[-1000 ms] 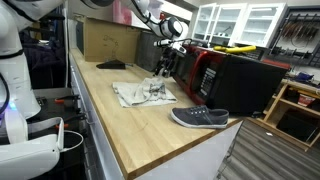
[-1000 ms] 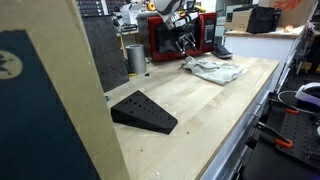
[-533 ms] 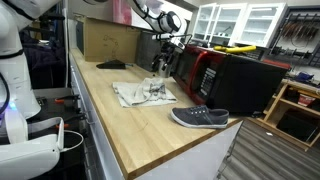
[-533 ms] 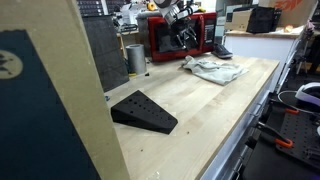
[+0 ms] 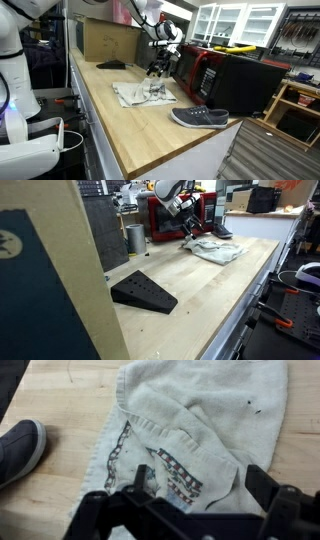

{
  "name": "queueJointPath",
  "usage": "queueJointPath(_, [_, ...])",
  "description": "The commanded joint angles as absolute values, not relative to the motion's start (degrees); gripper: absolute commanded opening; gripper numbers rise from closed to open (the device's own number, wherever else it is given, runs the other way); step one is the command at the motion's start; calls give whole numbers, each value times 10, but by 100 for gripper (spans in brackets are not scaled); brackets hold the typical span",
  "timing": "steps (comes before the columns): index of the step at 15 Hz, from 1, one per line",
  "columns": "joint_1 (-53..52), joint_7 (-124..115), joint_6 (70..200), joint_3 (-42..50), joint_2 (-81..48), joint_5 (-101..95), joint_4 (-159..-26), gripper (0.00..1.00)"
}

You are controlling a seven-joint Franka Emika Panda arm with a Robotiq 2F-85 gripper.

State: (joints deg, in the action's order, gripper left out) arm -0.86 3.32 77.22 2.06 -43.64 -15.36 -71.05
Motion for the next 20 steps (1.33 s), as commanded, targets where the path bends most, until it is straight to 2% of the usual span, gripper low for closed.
queueJointPath(1, [-18,33,789,21,-414,-170,-762,100])
queueJointPath(14, [-12,18,801,29,-430,-186,-759,100])
queueJointPath(15, [-12,17,805,29,-430,-185,-760,75])
queueJointPath(16, [-12,18,808,28,-430,-184,-761,74])
queueJointPath(20, [-12,18,818,27,-428,-181,-763,42])
